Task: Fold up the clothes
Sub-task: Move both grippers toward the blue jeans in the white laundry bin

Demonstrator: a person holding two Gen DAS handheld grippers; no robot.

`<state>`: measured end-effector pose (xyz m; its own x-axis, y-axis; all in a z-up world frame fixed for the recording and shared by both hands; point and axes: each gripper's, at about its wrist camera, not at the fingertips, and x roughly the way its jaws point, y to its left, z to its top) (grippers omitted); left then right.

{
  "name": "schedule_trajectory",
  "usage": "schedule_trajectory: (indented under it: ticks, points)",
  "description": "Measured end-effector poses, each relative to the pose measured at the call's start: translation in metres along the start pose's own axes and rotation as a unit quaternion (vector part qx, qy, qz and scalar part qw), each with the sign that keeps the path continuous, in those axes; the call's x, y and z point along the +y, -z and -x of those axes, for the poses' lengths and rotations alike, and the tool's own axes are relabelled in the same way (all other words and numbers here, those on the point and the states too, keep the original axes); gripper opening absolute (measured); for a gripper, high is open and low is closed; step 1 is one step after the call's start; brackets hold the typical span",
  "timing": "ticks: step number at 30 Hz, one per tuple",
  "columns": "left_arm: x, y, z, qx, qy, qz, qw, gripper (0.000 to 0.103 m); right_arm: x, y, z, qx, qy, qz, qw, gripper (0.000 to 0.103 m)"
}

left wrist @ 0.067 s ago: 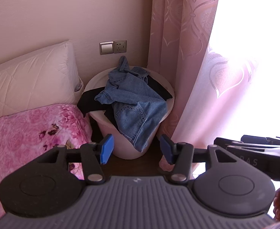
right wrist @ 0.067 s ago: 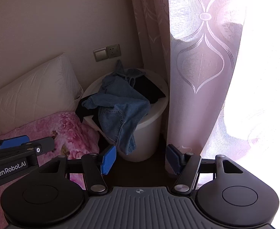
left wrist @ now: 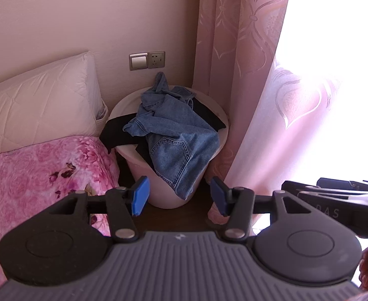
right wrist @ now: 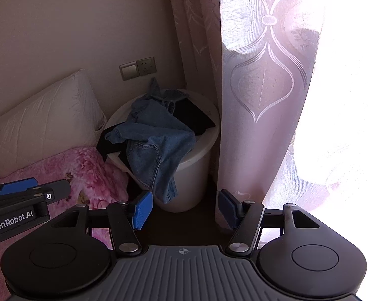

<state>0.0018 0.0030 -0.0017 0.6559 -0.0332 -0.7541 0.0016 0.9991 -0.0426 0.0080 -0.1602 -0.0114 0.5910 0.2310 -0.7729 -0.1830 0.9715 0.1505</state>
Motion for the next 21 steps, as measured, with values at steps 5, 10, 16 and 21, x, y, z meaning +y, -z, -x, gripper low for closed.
schedule_trajectory:
  ticks: [5, 10, 16, 21]
  points:
    - [0.005, -0.001, -0.004, -0.003, 0.003, 0.003, 1.0, 0.05, 0.0, -0.001, -0.005, -0.007, 0.0, 0.008, 1.0, 0.062]
    - [0.017, 0.005, -0.012, -0.012, 0.009, 0.01, 0.9998, 0.05, 0.0, -0.003, -0.01, -0.014, -0.001, 0.016, 1.0, 0.062]
    - [0.039, 0.008, -0.017, -0.008, 0.002, 0.018, 0.9998, 0.05, 0.017, 0.003, -0.006, -0.015, 0.014, 0.009, 1.0, 0.062]
    - [0.07, 0.02, -0.015, -0.002, -0.017, 0.036, 0.9992, 0.05, 0.029, -0.002, -0.026, 0.01, 0.0, 0.013, 1.0, 0.062]
